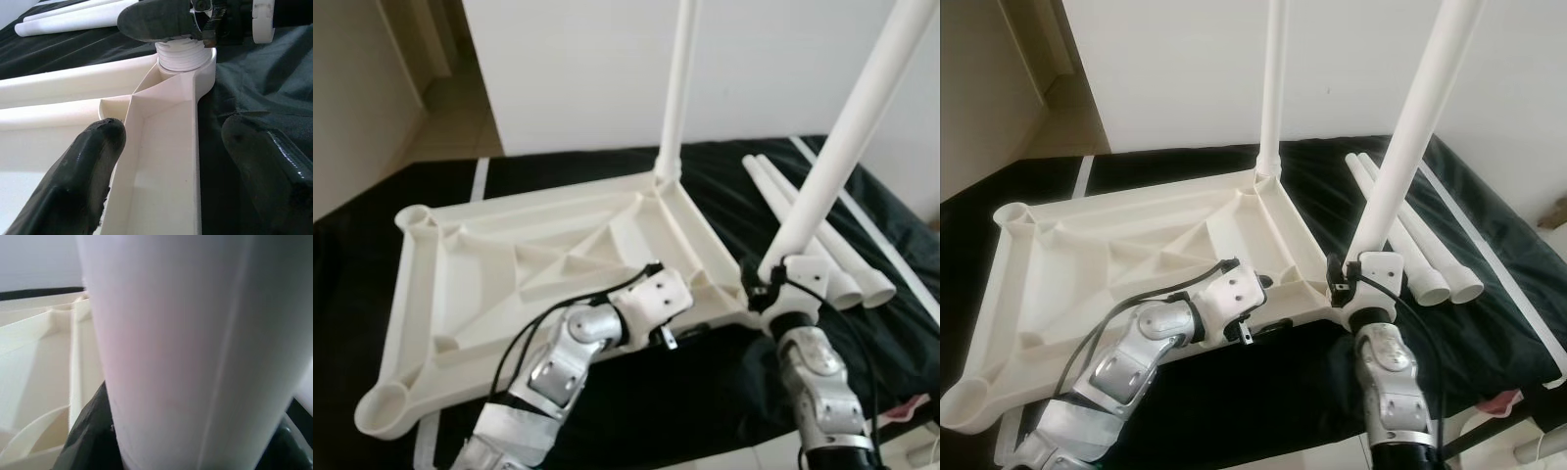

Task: Building children table

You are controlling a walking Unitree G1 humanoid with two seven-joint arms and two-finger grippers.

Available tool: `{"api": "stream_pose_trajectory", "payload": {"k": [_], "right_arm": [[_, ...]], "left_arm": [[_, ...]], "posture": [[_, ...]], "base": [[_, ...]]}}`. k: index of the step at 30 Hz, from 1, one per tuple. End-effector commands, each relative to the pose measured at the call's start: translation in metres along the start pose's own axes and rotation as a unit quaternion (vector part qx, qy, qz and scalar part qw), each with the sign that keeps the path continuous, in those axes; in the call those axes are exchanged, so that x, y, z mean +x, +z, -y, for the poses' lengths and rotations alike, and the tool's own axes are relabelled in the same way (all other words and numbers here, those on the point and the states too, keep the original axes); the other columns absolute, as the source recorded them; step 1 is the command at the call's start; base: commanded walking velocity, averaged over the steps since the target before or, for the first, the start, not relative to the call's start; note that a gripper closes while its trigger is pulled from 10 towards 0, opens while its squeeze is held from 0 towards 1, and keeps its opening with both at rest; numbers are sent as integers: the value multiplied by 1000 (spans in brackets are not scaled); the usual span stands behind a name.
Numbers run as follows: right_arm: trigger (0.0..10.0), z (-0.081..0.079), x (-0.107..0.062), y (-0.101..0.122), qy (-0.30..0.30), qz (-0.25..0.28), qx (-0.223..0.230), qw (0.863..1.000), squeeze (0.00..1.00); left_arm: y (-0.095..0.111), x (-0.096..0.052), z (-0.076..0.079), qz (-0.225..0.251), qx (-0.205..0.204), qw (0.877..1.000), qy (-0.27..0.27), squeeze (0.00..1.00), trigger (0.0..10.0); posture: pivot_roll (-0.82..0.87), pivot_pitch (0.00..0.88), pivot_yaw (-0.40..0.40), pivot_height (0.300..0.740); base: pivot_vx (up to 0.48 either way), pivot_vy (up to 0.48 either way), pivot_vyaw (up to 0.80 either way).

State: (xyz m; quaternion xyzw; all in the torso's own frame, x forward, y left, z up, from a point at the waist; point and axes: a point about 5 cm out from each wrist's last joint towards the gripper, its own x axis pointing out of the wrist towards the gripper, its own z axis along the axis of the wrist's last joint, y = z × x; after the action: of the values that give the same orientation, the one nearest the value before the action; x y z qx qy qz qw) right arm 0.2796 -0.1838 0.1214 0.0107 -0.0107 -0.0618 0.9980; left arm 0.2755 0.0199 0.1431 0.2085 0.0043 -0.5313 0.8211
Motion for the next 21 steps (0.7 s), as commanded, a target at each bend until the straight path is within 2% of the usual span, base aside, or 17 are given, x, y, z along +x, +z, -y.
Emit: {"api": "stream_pose_trajectory", "payload": {"k": [1, 2, 3, 4, 5, 7, 12, 19, 20, 21], "right_arm": [[10000, 11, -5, -22, -37, -58, 5, 998, 0], [10000, 8, -6, -22, -61, -59, 11, 996, 0], [10000, -1, -8, -25, -95, -63, 36, 993, 0], [10000, -1, -8, -25, -95, -63, 36, 993, 0], [10000, -15, -9, -25, -98, -64, 73, 990, 0], [10000, -19, -9, -24, -93, -62, 85, 990, 0], [10000, -22, -10, -14, -96, -46, 90, 990, 0], [10000, -28, -12, -13, -84, -46, 100, 990, 0], [10000, -32, -12, -11, -73, -38, 106, 991, 396], [10000, -32, -12, -11, -73, -38, 106, 991, 396]], "left_arm": [[-5, 0, -3, -7, -3, 1000, 31, 0, 10000], [-4, 0, -3, -7, -2, 1000, 31, 0, 10000], [-4, 0, -3, -6, -1, 999, 33, 0, 10000], [-4, 0, -3, -6, -1, 999, 33, 0, 10000], [-4, -1, -4, -5, -2, 999, 36, 0, 10000], [-4, -2, -5, -4, -2, 999, 37, 0, 10000], [0, 0, -9, -1, 3, 999, 46, 0, 10000], [-1, -2, -13, -3, 5, 998, 55, 0, 10000], [-2, -3, -13, -3, 5, 998, 55, 0, 10000], [-2, -3, -13, -3, 5, 998, 55, 0, 10000]], "posture": [[-80, 0, -3, 740], [-78, 0, -4, 740], [-63, 0, -6, 740], [-63, 0, -6, 740], [-59, 0, -4, 740], [-59, 0, -4, 740], [-59, 0, -3, 740], [-57, 0, -3, 740], [-57, 0, -4, 740], [-57, 0, -4, 740]], "base": [[0, 0, 0], [0, 0, 0], [0, 0, 0], [0, 0, 0], [0, 0, 0], [0, 0, 0], [0, 0, 0], [0, 0, 0], [0, 0, 0], [0, 0, 0]]}}
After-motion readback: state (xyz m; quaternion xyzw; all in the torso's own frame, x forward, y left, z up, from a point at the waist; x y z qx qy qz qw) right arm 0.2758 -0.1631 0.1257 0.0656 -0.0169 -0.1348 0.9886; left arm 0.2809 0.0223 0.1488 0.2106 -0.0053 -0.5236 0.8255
